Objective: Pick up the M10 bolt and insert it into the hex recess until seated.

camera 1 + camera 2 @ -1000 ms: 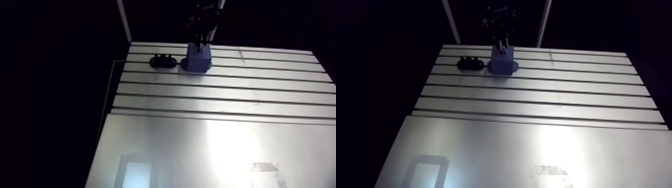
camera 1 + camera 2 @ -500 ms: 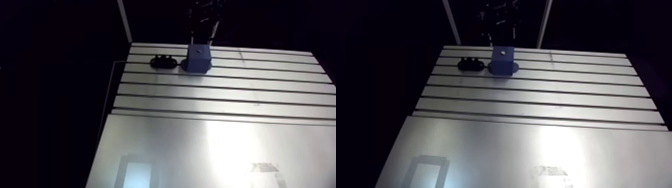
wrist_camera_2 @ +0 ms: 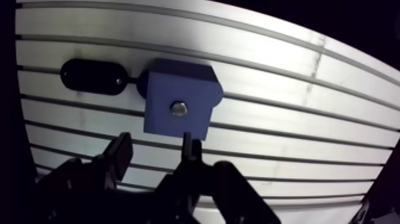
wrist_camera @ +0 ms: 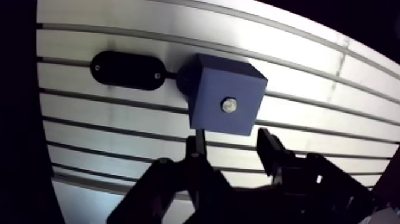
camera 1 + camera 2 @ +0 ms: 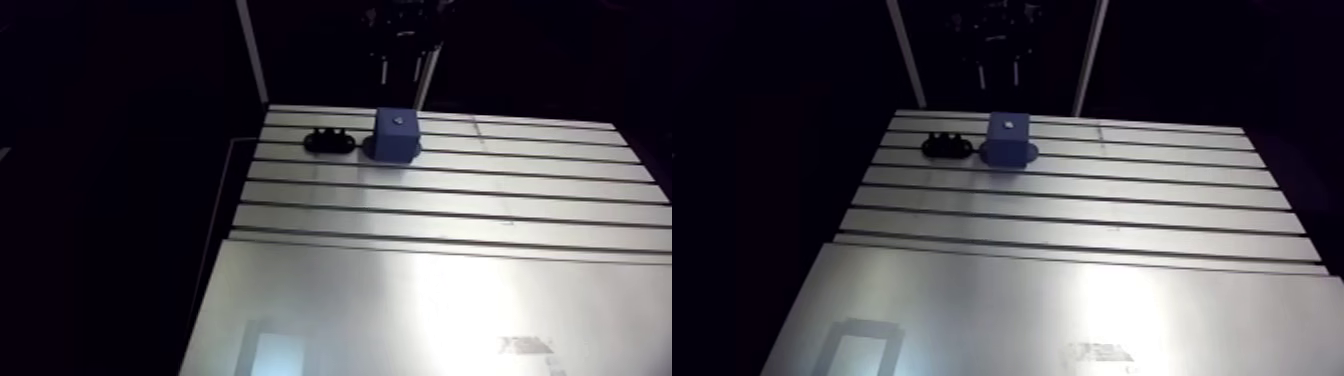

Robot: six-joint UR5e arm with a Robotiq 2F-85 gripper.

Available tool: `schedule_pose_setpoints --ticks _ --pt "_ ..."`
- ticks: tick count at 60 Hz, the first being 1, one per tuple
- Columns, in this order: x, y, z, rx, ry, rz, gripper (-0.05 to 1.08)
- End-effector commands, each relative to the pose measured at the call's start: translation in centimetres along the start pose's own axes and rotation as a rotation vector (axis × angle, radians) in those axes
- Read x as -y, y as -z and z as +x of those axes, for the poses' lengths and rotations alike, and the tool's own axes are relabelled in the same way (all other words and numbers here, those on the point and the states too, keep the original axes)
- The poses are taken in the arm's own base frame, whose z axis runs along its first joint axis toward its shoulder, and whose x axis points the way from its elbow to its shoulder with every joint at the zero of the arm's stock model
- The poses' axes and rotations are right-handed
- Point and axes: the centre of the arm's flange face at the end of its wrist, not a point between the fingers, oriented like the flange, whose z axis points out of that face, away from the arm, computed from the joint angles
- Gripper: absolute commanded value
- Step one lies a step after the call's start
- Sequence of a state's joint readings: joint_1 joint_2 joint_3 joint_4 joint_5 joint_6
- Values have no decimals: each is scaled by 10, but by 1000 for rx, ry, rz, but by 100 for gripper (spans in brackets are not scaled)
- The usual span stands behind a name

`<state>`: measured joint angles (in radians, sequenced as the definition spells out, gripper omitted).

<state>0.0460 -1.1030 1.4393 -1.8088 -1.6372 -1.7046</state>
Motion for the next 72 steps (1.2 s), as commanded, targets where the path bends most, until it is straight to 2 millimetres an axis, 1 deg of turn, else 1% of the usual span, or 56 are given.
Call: schedule_pose_setpoints --ticks 1,8,24,30,34,41,48,50,60,72 --pt "6 0 -3 25 -185 19 108" --pt "8 -8 -3 36 -195 41 108" --pt "2 -10 -2 27 -187 38 108" --pt "1 -17 -4 34 -166 39 108" --pt "-3 -26 -6 26 -146 40 108" --pt "-2 -34 -8 14 -129 39 108" --pt "-6 -36 -8 9 -123 40 108" --pt "-11 -38 -8 6 -104 40 108" --pt "-14 -43 -11 15 -89 42 108" --pt "-19 -43 -9 -16 -87 45 108"
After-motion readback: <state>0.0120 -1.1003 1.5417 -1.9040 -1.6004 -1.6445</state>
